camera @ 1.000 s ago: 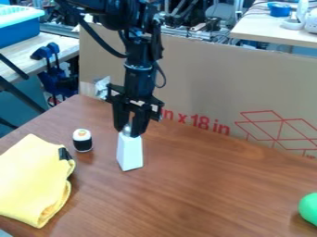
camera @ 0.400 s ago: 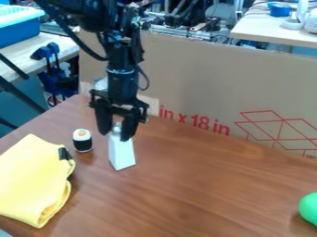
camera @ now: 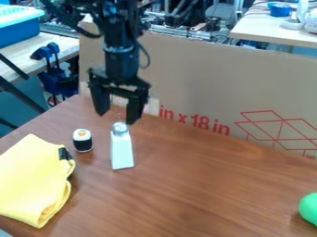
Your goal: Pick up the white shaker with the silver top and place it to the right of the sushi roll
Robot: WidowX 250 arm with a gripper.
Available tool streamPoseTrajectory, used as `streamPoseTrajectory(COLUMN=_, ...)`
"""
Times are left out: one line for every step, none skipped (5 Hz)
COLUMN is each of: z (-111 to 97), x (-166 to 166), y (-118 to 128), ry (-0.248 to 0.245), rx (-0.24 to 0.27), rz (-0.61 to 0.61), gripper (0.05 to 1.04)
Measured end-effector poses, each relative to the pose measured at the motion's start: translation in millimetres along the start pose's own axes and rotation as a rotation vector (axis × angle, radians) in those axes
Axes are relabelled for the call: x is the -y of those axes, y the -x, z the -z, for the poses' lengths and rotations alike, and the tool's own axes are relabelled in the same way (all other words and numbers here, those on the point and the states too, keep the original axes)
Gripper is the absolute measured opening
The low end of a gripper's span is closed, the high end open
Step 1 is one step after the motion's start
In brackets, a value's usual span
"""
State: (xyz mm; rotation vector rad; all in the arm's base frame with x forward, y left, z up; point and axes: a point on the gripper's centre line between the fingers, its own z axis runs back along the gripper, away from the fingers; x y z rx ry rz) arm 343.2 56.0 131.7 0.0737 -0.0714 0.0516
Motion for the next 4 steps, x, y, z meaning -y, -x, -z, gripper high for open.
streamPoseTrajectory(z=-16, x=14, y=8, ry=-0.032, rx=-0.028, rz=0.081, gripper=1.011)
streamPoseTrajectory(z=-25, x=48, y=17, ry=-0.059, rx=-0.053, rz=0.249, gripper=1.011)
streamPoseTrajectory(z=-9, x=101, y=21, ry=-0.119, rx=-0.066, rz=0.492, gripper=1.011)
streamPoseTrajectory(z=1, x=137, y=30, ry=-0.120, rx=-0.039, rz=0.608, gripper=1.011)
